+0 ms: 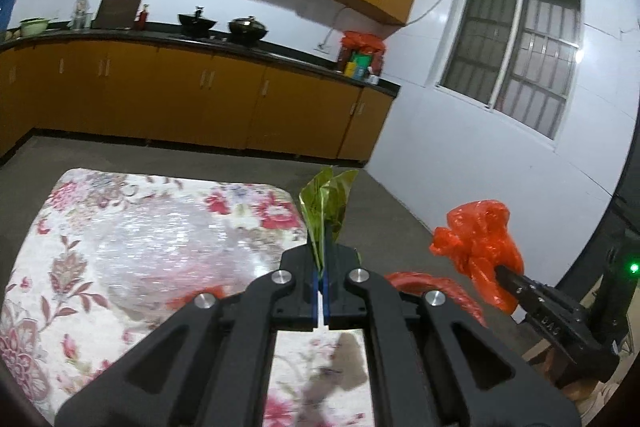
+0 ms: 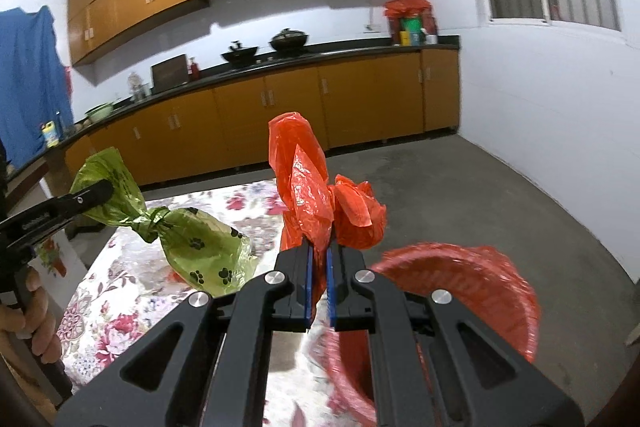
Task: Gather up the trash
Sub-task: 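Carry both bags over the basket and open both tools to drop them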
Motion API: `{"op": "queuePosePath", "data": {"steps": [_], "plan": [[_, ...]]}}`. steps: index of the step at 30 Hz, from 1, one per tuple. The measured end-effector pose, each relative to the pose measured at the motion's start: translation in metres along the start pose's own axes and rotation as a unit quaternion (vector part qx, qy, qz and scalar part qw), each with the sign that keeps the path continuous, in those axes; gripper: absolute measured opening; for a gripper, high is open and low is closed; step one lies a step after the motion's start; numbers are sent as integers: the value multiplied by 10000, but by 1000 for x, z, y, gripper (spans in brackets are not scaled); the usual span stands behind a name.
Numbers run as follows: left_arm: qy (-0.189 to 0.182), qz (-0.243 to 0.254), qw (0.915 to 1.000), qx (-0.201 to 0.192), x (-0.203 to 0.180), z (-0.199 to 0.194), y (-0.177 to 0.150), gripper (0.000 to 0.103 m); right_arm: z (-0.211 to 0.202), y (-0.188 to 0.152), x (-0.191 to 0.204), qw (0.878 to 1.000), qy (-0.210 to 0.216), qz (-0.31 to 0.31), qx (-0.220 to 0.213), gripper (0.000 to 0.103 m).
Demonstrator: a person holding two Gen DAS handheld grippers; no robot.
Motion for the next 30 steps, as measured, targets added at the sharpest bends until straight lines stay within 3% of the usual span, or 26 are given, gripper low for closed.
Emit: {"op": "queuePosePath", "data": {"steps": [16,30], "plan": [[-597,281,9973,307,-105,42,-46,3,-30,-23,-81,9959,-629,637,78,6],[-749,379,9937,746,-131,82,-87,3,-29,-36,-114,9920,-813,949,185,6]]}}
Point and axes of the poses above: each gripper's, at about its wrist camera, not at the fingertips, and z roughly the way its jaws point, x to its left, y to its top, the point moved 8 cm from there along z, roughly the way its jaws point, and after that the axes turned 5 degrees about -z, right-handed, at the moved point
